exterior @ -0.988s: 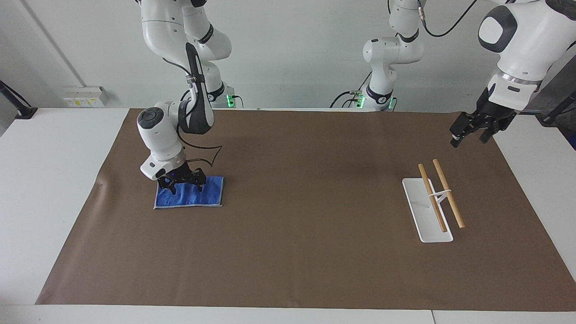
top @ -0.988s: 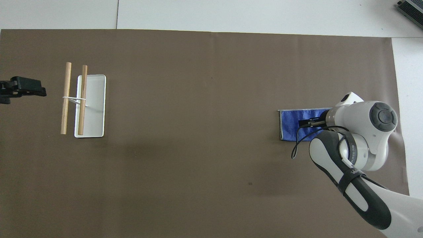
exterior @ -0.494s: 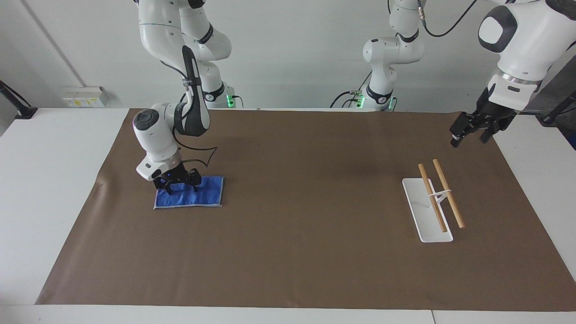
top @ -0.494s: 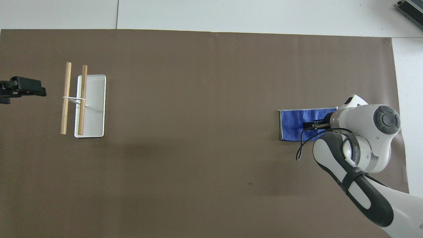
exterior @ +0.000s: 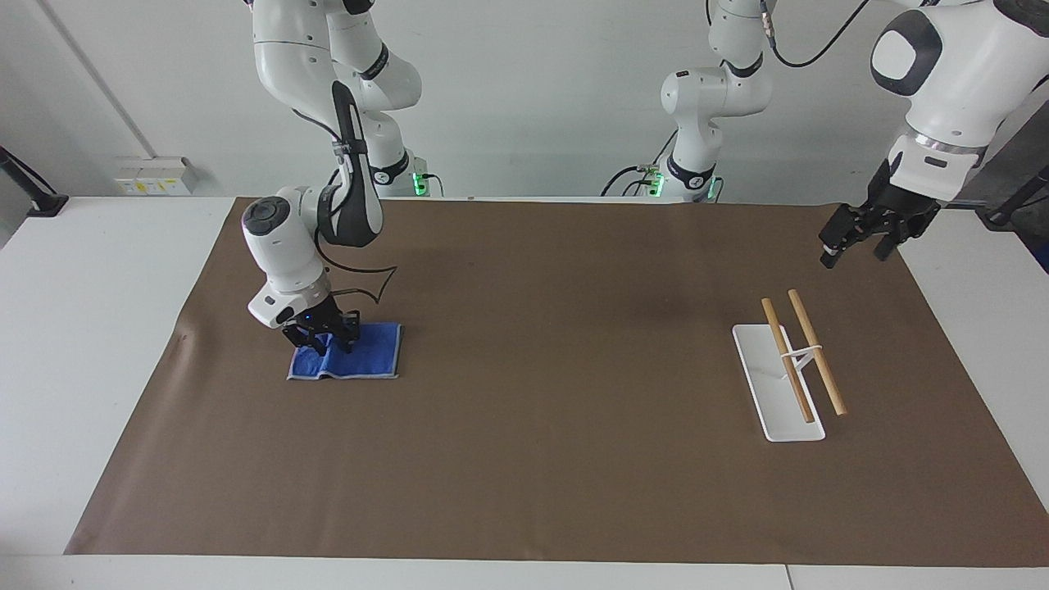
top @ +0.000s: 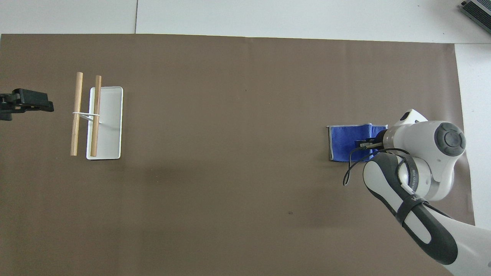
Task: Right arm passes towel to left arm to hang
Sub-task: 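Reach the right gripper down and grasp the blue towel's edge, then lift the blue towel with the right gripper toward the table center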
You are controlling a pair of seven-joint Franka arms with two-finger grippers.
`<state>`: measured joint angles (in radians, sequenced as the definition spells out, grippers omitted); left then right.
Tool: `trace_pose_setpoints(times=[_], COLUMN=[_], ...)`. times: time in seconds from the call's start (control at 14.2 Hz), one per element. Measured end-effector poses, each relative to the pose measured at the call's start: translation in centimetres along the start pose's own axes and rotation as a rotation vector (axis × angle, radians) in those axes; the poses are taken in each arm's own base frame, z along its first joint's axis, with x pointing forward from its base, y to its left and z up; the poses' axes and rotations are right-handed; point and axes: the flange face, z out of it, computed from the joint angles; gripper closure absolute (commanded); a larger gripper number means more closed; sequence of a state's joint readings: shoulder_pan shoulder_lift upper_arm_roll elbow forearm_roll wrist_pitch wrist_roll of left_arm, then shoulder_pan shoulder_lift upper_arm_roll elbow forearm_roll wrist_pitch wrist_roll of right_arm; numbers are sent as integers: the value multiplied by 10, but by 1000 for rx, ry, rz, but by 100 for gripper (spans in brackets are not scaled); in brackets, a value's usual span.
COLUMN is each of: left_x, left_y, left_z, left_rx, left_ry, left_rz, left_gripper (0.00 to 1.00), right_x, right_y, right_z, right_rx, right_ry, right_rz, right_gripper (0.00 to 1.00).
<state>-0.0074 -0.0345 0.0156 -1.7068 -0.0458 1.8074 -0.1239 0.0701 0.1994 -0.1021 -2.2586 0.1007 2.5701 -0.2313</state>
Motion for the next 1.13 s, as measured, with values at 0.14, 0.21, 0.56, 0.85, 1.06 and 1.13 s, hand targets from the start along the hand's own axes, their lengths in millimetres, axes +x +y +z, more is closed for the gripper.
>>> trace_pose_setpoints(times=[0.14, 0.21, 0.56, 0.85, 1.06, 1.13], left_x=[0, 0, 0, 0, 0, 0], left_y=[0, 0, 0, 0, 0, 0], left_z=[0, 0, 0, 0, 0, 0], left_rx=[0, 0, 0, 0, 0, 0], left_ry=[0, 0, 0, 0, 0, 0], left_rz=[0, 0, 0, 0, 0, 0], left_gripper=[0, 0, 0, 0, 0, 0], right_x=[1, 1, 15, 38, 44, 46], right_y=[-2, -2, -6, -16, -19, -22], right_z=[-1, -1, -17, -71, -120, -137], right_rx=[20, 22, 33, 55, 72, 88], right_ry=[6, 8, 7, 21, 34, 41], right_rz=[26, 28, 31, 48, 39, 40], right_gripper=[100, 100, 100, 100, 100, 100])
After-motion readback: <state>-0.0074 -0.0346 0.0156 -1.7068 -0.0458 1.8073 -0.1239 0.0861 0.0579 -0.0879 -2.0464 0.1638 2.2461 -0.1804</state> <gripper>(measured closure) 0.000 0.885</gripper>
